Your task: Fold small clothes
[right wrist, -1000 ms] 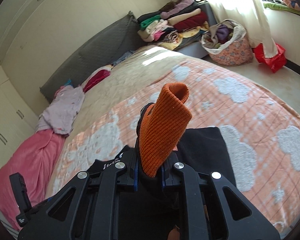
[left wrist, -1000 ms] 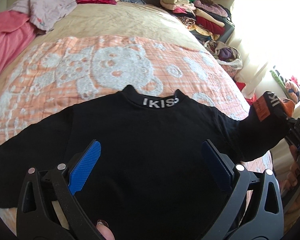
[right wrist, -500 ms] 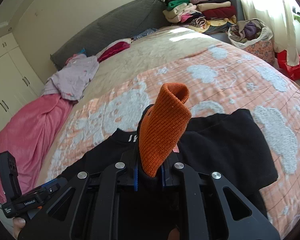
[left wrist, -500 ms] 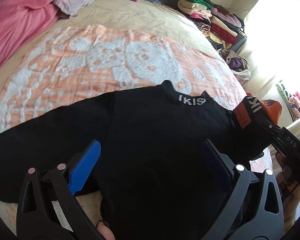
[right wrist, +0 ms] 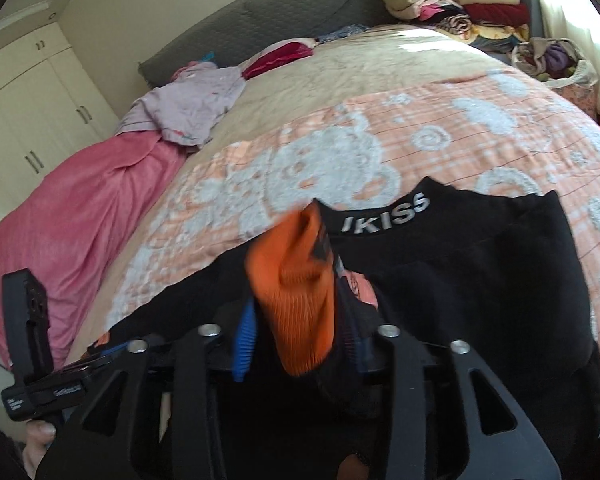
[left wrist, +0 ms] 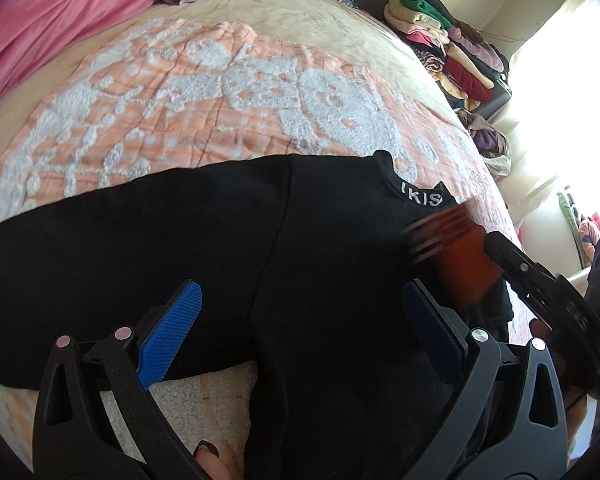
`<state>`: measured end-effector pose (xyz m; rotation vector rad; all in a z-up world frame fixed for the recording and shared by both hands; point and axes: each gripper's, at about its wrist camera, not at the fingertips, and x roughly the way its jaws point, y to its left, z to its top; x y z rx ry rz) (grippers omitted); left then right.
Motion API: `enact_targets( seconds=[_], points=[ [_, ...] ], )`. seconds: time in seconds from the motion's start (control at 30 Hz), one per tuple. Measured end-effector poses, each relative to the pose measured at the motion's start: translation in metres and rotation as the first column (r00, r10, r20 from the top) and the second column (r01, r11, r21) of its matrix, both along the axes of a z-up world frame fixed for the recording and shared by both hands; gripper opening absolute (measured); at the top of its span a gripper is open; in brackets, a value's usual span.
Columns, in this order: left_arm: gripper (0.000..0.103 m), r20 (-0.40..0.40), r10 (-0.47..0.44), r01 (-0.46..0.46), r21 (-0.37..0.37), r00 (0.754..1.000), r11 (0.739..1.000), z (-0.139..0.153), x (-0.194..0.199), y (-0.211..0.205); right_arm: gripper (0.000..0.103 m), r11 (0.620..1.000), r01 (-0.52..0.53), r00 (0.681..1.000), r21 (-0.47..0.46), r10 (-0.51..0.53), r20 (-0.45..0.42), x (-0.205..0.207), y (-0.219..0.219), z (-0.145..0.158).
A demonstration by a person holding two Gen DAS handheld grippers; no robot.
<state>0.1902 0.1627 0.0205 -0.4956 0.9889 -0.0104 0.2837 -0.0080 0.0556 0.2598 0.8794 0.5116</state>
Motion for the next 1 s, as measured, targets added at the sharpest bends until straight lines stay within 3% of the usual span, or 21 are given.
enact_targets(
  seconds=[0.1,0.23,0.37,0.53,0.63,0.7,0.73,0.83,1.0],
  points=[
    [0.095,-0.004,-0.004,0.004,-0.02,1.0,1.0,-0.004,-0.001,0.0,0.05,0.999,-0.038,0.999,0.016,0.038,0.024,-0.006,0.001,0.007],
    [0.091,-0.01,-0.032,0.032,-0.051,0.999,0.998,-0.009,0.001,-0.011,0.056,1.0,-0.01,0.999,0.002,0.01,0.05,-0.012,-0.014,0.014],
    [0.064,-0.036,-0.085,0.081,-0.1,0.996,0.992,-0.019,0.012,-0.032,0.057,0.998,0.044,0.998,-0.048,-0.041,0.052,-0.017,-0.037,0.012],
    [0.061,-0.111,-0.086,0.071,-0.129,0.99,0.989,-0.041,0.027,-0.053,0.057,0.99,0.132,0.991,-0.052,-0.13,0.044,-0.026,-0.083,0.004],
    [0.061,-0.106,-0.057,0.045,-0.111,0.993,0.993,-0.044,0.031,-0.061,0.057,0.98,0.192,0.981,-0.046,-0.19,0.033,-0.031,-0.112,-0.001],
    [0.04,-0.092,-0.042,0.035,-0.083,0.995,0.996,-0.042,0.033,-0.066,0.057,0.97,0.238,0.971,-0.041,-0.237,0.023,-0.034,-0.134,-0.005],
    [0.016,-0.087,-0.041,0.035,-0.078,0.995,0.996,-0.041,0.035,-0.068,0.057,0.967,0.251,0.968,-0.037,-0.251,0.019,-0.034,-0.141,-0.006],
    [0.006,-0.048,-0.054,0.05,-0.087,0.997,0.995,-0.033,0.036,-0.07,0.057,0.957,0.289,0.957,-0.033,-0.289,0.005,-0.036,-0.161,-0.012],
    [0.005,0.044,-0.067,0.067,-0.018,0.997,0.998,-0.005,0.026,-0.068,0.057,0.951,0.307,0.952,-0.039,-0.307,0.001,-0.036,-0.174,-0.018]
  ],
)
